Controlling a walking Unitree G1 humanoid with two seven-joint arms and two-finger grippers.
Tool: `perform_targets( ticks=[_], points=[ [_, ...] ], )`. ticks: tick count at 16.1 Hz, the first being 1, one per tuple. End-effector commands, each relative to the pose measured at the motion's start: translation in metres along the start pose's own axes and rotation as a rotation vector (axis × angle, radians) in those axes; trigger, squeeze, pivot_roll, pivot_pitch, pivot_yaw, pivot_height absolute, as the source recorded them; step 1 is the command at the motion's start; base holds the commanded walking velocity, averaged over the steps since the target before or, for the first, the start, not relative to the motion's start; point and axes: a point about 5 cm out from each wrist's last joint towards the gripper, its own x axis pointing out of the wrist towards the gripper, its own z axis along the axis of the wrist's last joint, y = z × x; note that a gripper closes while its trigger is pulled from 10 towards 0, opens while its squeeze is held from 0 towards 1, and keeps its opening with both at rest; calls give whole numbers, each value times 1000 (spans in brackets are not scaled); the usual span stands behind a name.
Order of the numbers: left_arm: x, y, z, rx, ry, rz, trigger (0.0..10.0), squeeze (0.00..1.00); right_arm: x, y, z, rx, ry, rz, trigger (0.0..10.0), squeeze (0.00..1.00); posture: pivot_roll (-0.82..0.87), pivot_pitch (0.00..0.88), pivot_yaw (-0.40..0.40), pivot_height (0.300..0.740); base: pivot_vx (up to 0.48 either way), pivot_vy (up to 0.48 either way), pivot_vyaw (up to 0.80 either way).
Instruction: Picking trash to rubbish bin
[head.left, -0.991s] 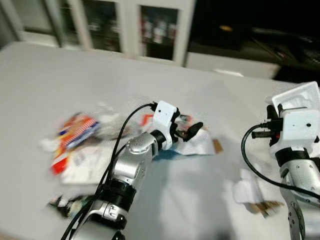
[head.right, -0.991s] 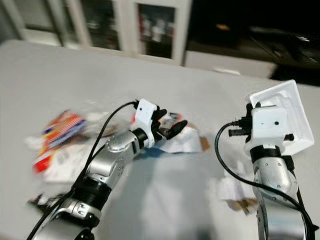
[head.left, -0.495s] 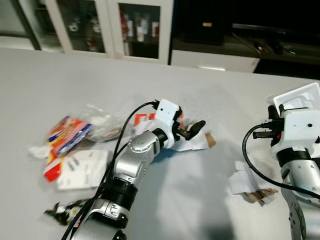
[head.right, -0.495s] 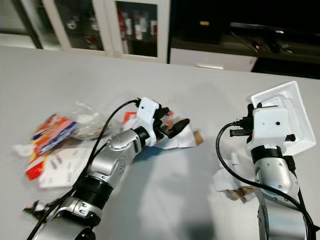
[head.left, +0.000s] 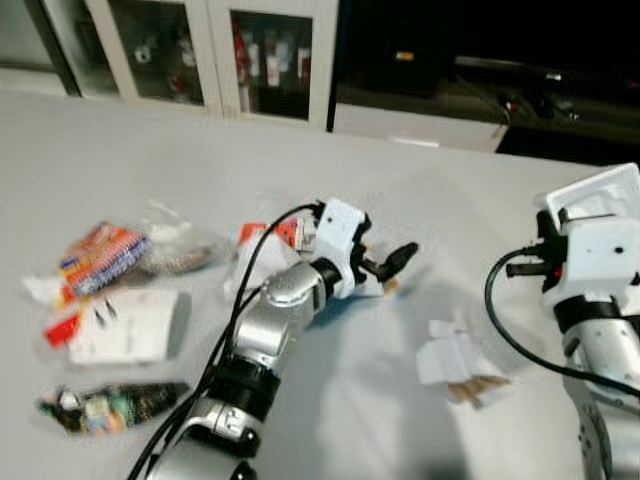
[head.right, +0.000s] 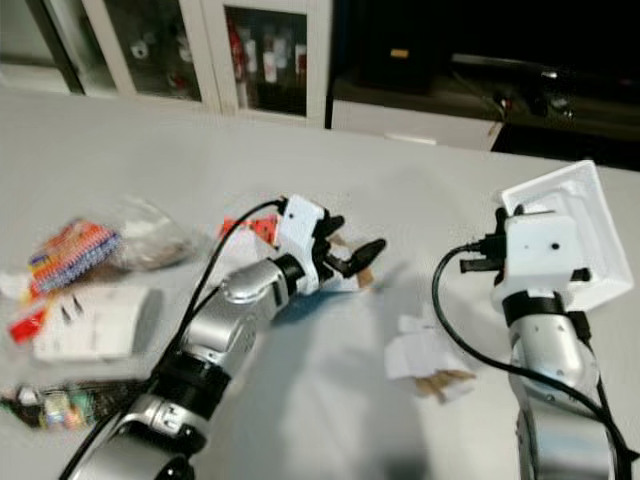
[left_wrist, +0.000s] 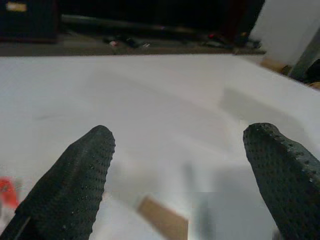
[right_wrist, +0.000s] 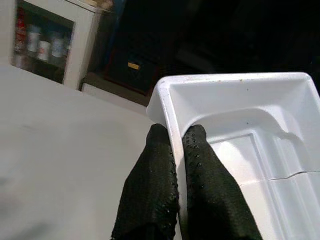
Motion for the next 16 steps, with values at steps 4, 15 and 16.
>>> perform_targets(
  ticks=[4, 15, 16],
  points=[
    [0, 0, 2, 10, -4, -6, 10000, 0, 0, -5, 3, -22, -12, -15, 10000, 0, 37, 60, -27, 740, 0, -472, 0],
    [1, 3, 4, 19, -10, 22, 10000, 0, 2, -5, 3, -27, -12, -7, 10000, 0, 34, 61, -27, 740, 0, -416, 0],
    [0, 3, 5, 19, -11, 24, 10000, 0, 2, -5, 3, -27, -13, -5, 10000, 0, 44, 69, -36, 740, 0, -247, 0]
  ],
)
